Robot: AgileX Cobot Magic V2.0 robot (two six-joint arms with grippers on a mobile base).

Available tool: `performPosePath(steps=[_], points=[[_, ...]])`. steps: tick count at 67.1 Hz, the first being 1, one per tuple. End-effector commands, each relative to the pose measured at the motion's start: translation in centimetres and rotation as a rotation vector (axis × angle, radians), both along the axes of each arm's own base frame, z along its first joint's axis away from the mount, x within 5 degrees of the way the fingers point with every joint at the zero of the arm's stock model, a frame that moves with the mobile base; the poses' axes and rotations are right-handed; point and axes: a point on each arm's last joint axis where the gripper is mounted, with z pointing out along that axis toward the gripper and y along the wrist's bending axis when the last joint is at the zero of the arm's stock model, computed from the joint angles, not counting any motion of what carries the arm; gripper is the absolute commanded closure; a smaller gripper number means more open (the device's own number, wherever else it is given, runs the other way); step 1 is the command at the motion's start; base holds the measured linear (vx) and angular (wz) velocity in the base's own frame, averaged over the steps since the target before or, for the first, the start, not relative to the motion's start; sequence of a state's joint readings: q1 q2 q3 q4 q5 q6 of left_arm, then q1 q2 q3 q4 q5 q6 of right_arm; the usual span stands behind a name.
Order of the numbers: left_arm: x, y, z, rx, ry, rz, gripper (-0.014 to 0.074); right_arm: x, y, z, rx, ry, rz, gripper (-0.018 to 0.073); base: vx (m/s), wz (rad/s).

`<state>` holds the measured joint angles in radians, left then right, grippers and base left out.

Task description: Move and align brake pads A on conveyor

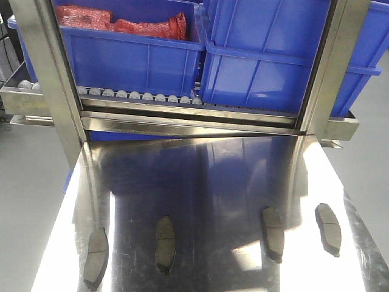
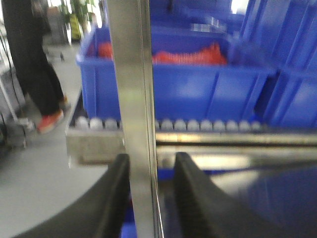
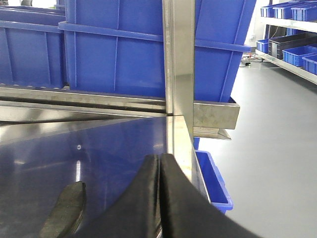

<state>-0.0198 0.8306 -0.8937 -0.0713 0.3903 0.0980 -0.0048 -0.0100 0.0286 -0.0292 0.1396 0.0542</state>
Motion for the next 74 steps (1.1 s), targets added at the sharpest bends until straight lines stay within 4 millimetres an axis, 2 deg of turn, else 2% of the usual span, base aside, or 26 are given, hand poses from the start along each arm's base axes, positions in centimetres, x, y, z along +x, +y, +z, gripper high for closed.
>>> performPosePath(steps=[1, 9, 19, 30, 47, 59, 74], points=[[2.4, -0.1, 0.7, -0.018, 0.036, -0.001, 0.0207, 0.0, 0.0, 0.5, -0.005, -0.08, -0.002, 0.0566, 0.0, 0.0], [4.8, -0.3, -1.3, -0.073, 0.188, 0.003, 0.004, 0.0, 0.0, 0.5, -0.005, -0.08, -0.002, 0.0566, 0.0, 0.0], [6.8, -0.5, -4.8, -0.099, 0.424, 0.001, -0.0052, 0.0, 0.0, 0.5, -0.005, -0.08, -0.002, 0.0566, 0.0, 0.0], [8.4, -0.7, -8.1, -0.101, 0.637, -0.001, -0.0039, 0.0, 0.0, 0.5, -0.005, -0.08, -0.002, 0.0566, 0.0, 0.0], [9.8, -1.3, -11.5, -0.169, 0.839, -0.006, 0.0004, 0.0, 0.0, 0.5, -0.005, -0.08, -0.002, 0.0566, 0.0, 0.0], [10.1, -3.5, -12.9, -0.151, 0.912, -0.015, 0.0006, 0.0, 0.0, 0.5, -0.005, -0.08, -0.002, 0.0566, 0.0, 0.0], [9.8, -7.3, -14.7, -0.15, 1.016, -0.02, 0.0006, 0.0, 0.0, 0.5, -0.005, -0.08, -0.002, 0.0566, 0.0, 0.0]])
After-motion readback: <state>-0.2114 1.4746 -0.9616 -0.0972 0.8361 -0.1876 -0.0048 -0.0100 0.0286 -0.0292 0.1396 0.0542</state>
